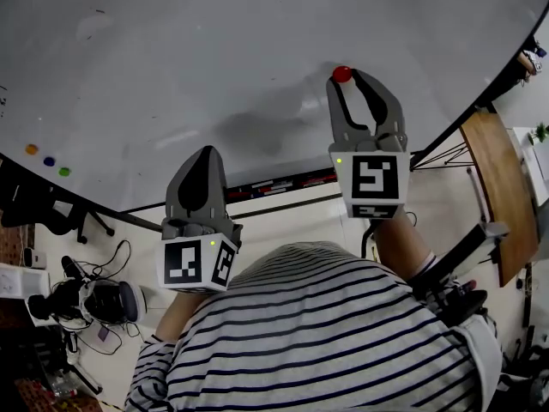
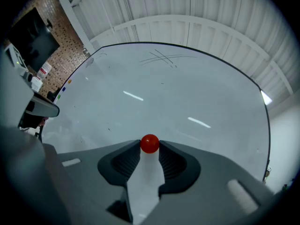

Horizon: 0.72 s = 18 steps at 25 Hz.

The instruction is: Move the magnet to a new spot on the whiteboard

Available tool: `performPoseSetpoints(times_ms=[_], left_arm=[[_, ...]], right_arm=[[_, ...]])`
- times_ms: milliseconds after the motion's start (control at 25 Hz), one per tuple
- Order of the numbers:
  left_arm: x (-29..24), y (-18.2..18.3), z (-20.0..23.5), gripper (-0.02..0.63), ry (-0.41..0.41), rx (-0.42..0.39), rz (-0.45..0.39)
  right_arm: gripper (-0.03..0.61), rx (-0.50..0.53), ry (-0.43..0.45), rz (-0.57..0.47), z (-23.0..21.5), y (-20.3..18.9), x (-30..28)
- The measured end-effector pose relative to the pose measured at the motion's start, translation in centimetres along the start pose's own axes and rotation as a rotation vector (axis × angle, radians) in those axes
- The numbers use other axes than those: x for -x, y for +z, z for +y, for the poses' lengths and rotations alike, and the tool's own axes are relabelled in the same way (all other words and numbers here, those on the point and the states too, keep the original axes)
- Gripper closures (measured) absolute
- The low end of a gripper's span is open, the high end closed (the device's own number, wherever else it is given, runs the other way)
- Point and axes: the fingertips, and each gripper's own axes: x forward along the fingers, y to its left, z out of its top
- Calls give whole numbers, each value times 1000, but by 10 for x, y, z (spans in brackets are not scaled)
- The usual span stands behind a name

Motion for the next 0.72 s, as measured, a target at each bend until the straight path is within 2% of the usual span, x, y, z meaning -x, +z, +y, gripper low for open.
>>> performPoseSetpoints(times_ms=[320,640,720], left_arm=[[-11,6,12,597,0,12,2],[-4,6,10,597,12,1,5],[1,7,7,597,19,-5,2]], right_arm=[[454,2,0,43,3,-5,-16],[454,30,-10,16,3,-5,-14],[434,21,0,-9,2,-1,-7]])
